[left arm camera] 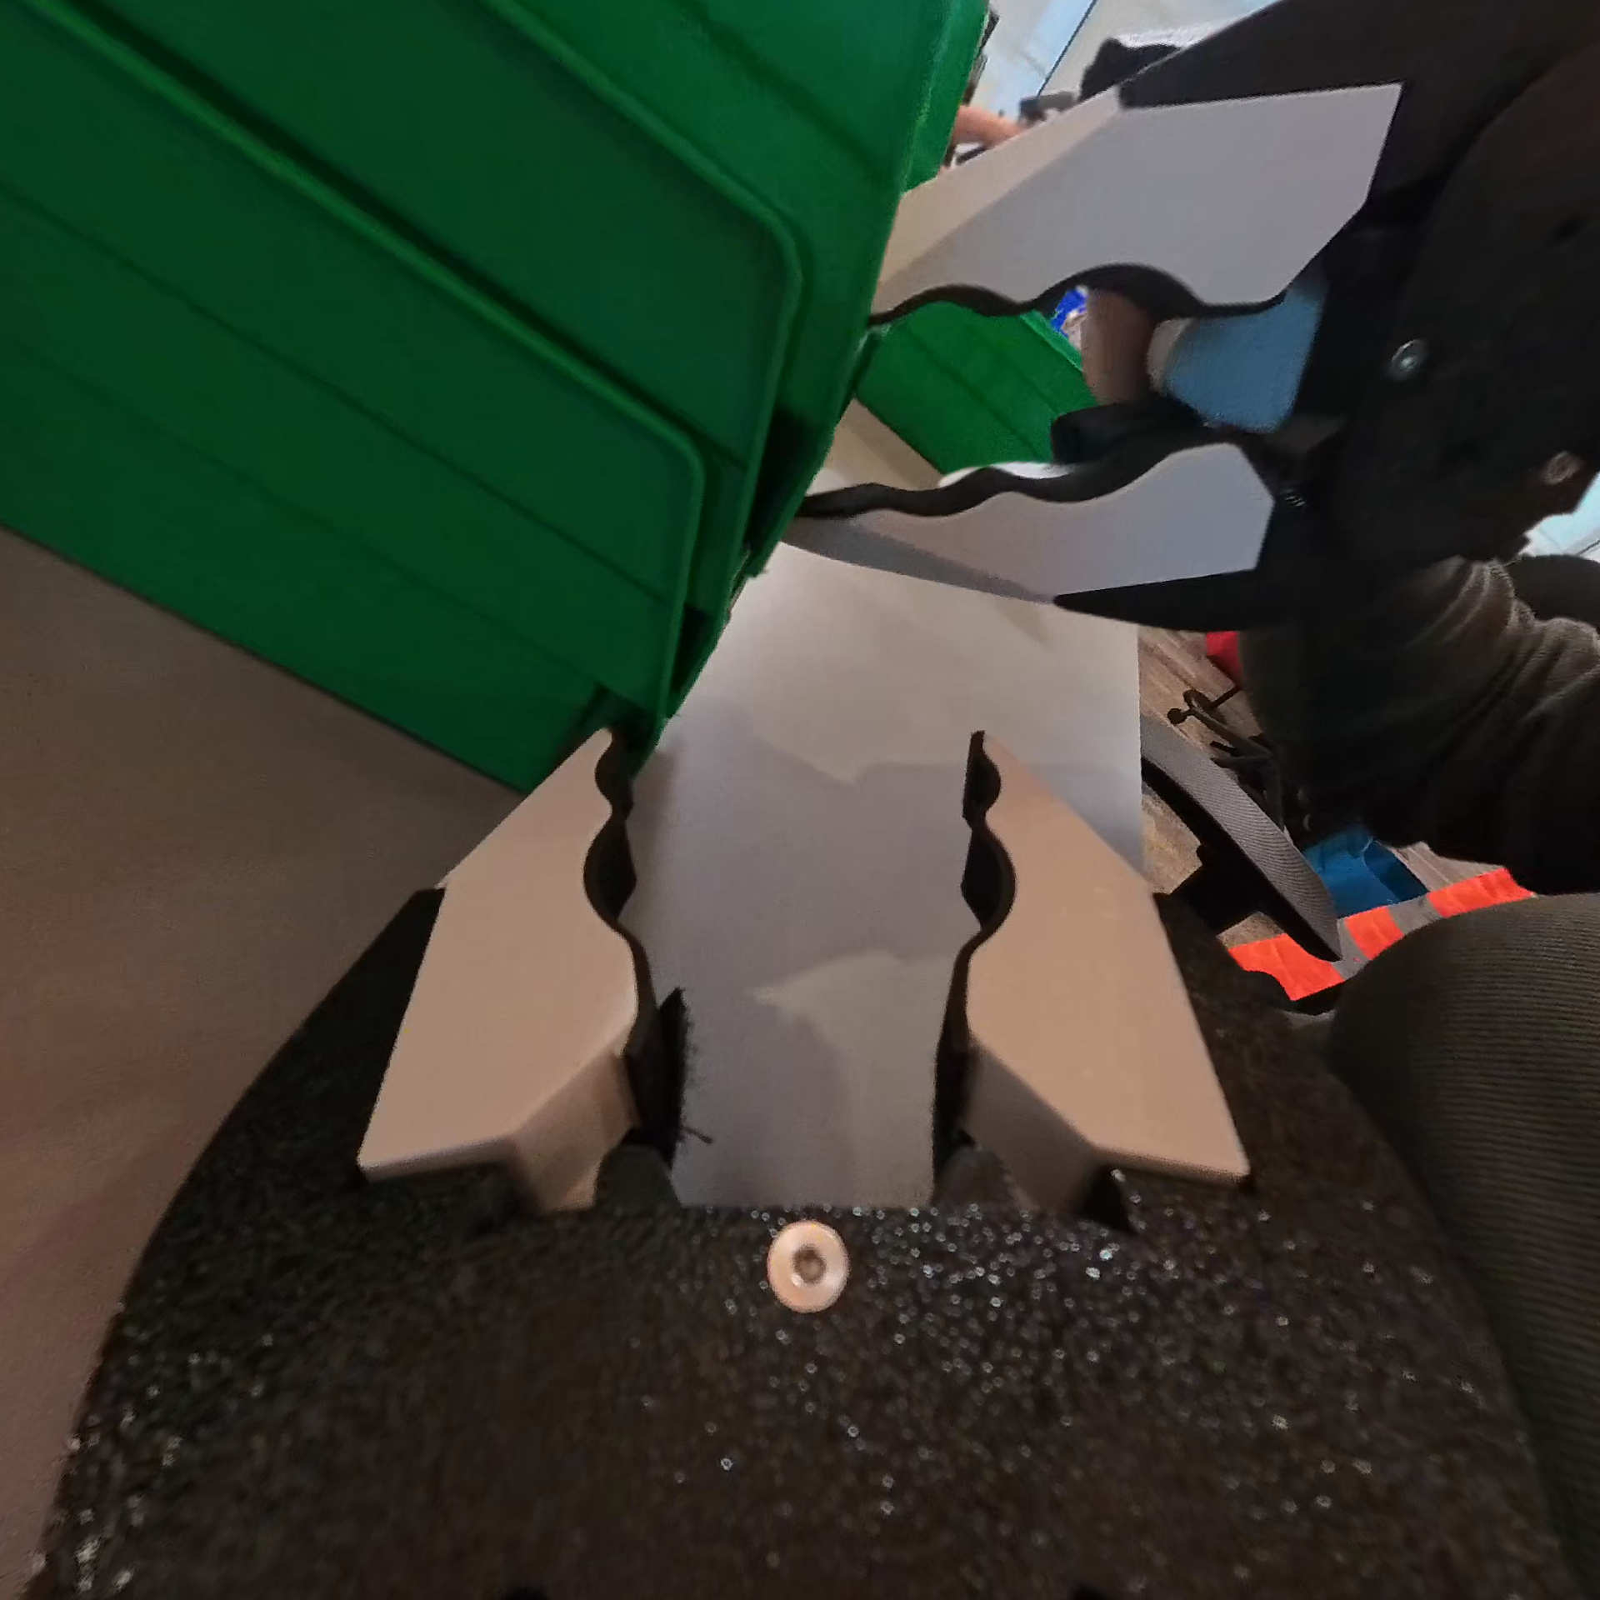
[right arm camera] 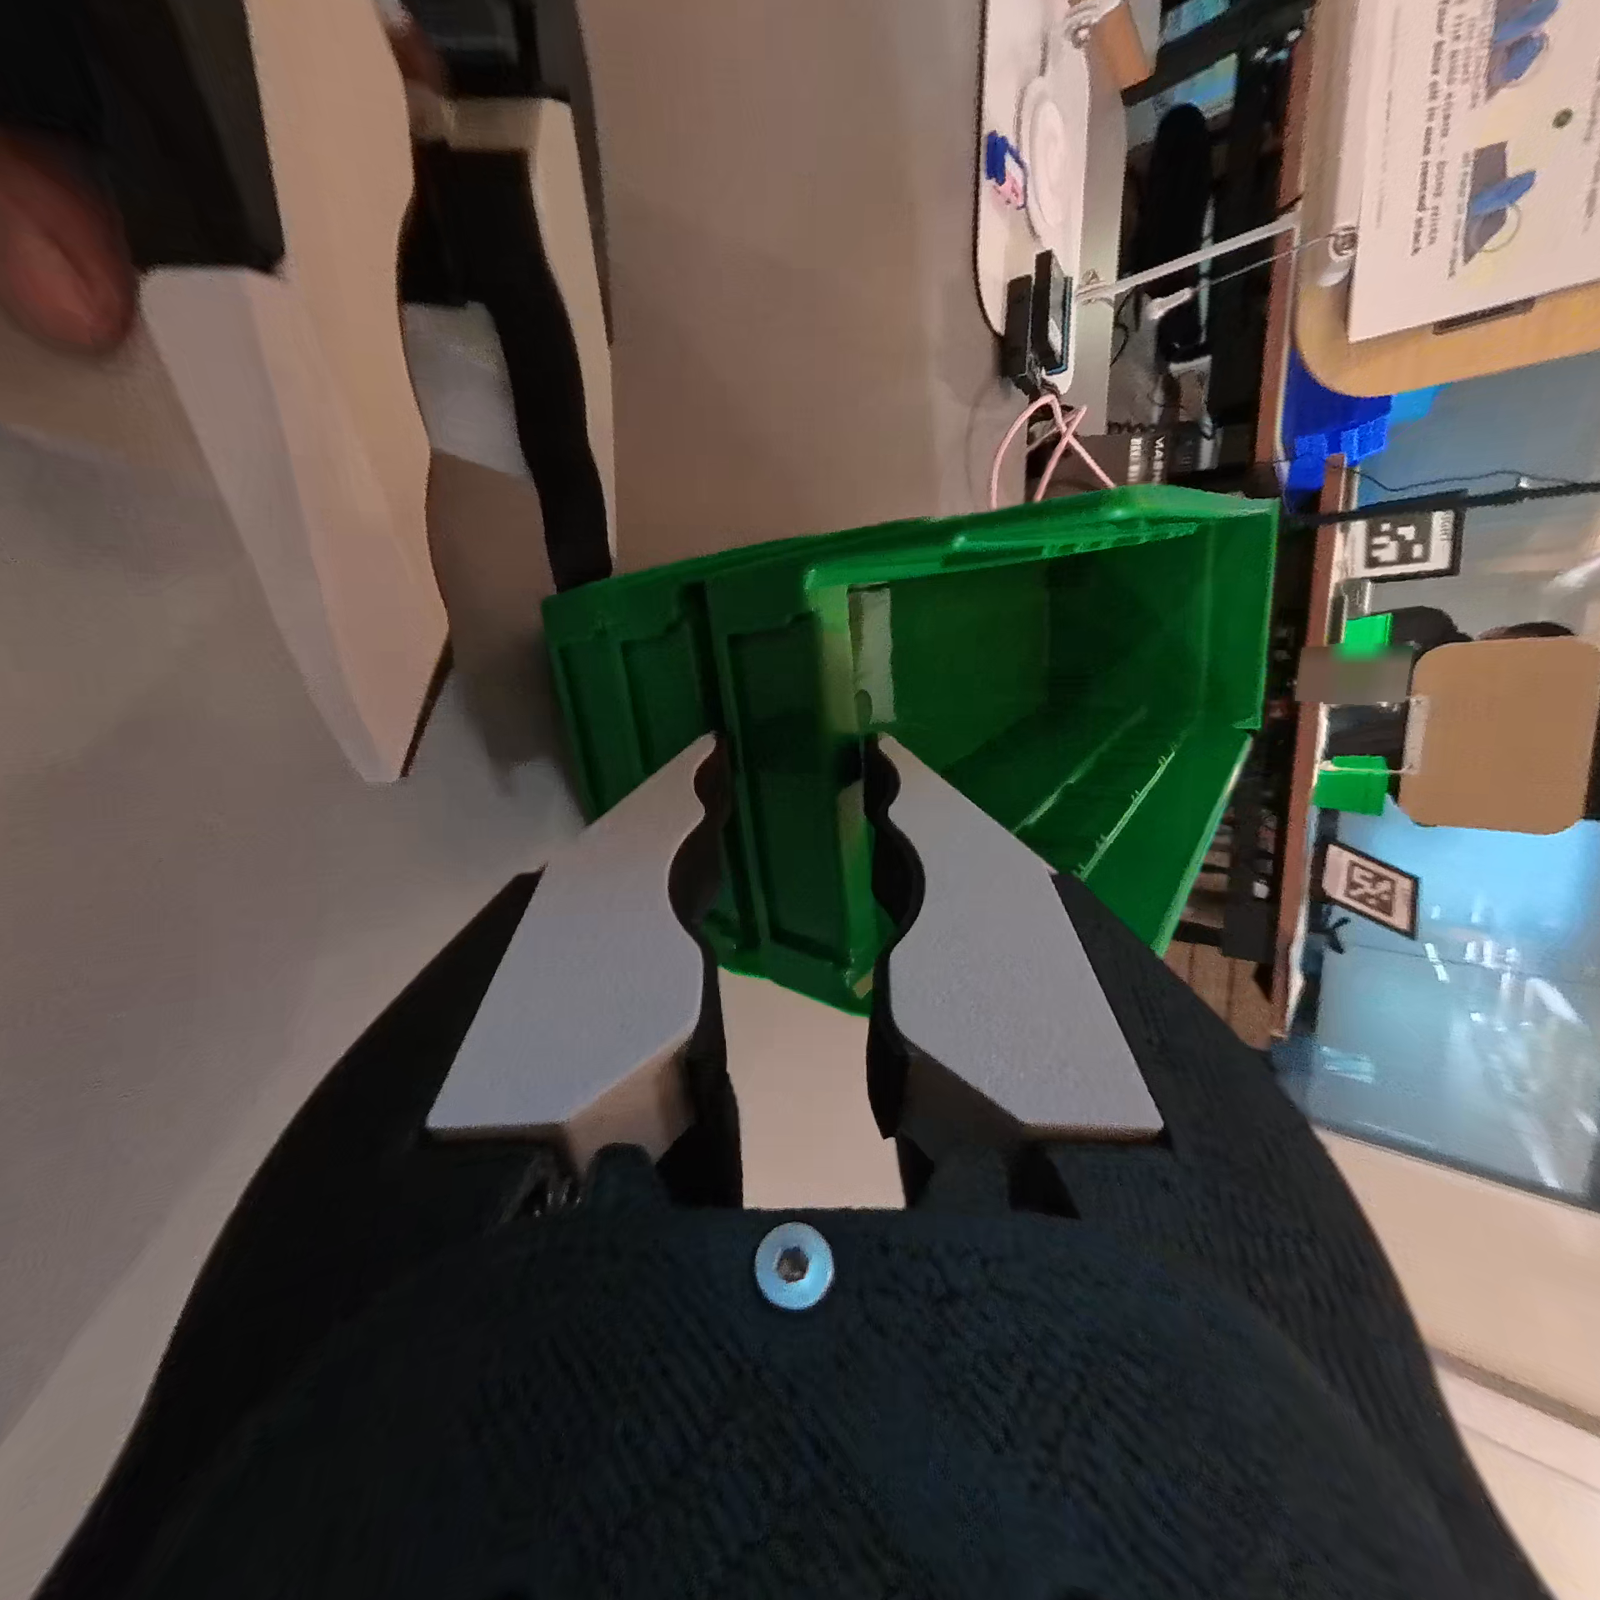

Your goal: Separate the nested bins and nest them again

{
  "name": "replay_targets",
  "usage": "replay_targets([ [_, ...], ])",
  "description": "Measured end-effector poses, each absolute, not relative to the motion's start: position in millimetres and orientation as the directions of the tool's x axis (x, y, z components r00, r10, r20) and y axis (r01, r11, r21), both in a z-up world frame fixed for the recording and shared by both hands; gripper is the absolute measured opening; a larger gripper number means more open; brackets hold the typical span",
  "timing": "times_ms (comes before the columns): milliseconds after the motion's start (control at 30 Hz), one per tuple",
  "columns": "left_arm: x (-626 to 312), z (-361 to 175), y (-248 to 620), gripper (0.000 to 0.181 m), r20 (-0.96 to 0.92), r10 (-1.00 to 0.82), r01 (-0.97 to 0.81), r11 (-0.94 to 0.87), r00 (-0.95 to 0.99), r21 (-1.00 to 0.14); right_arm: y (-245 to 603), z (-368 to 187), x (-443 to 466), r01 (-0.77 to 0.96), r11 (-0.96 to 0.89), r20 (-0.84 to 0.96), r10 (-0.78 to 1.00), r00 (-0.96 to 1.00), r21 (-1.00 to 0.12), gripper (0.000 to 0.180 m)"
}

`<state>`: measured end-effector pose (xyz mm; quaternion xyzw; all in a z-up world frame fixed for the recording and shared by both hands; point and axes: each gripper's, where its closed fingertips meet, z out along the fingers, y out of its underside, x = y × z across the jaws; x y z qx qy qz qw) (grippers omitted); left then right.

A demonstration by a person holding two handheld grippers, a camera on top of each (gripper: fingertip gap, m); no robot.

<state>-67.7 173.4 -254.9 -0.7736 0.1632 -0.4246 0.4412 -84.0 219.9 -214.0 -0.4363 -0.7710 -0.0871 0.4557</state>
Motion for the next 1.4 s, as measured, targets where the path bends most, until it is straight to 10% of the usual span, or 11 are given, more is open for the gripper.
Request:
replay_targets([
  [267,-70,-249,173,0.081,0.536,-0.634,0.163,-0.550,0.557,-0.819,211,-127,-18,0.561,0.564,0.775,0.578,0.256,-0.606,0.064],
  [367,-69,-249,174,0.082,0.535,-0.634,0.160,-0.551,0.558,-0.819,245,-133,65,0.631,0.470,0.781,0.460,0.421,-0.617,0.071],
  [533,-68,-251,175,0.081,0.538,-0.630,0.157,-0.557,0.560,-0.815,284,-199,218,0.812,0.126,0.782,0.386,0.490,-0.570,0.131],
  [667,-68,-251,176,0.081,0.538,-0.625,0.158,-0.559,0.566,-0.814,283,-239,305,0.853,-0.097,0.729,0.475,0.493,-0.513,0.126],
  [1033,-68,-251,176,0.081,0.539,-0.624,0.159,-0.559,0.565,-0.814,304,-274,385,0.980,-0.011,0.760,0.634,-0.145,0.197,0.069],
  [1200,-68,-250,176,0.082,0.543,-0.626,0.162,-0.560,0.559,-0.813,315,-294,384,0.966,0.035,0.711,0.671,-0.212,0.255,0.027],
  [1400,-68,-250,176,0.082,0.546,-0.625,0.164,-0.562,0.558,-0.811,309,-284,356,0.976,0.013,0.738,0.653,-0.172,0.216,0.025],
])
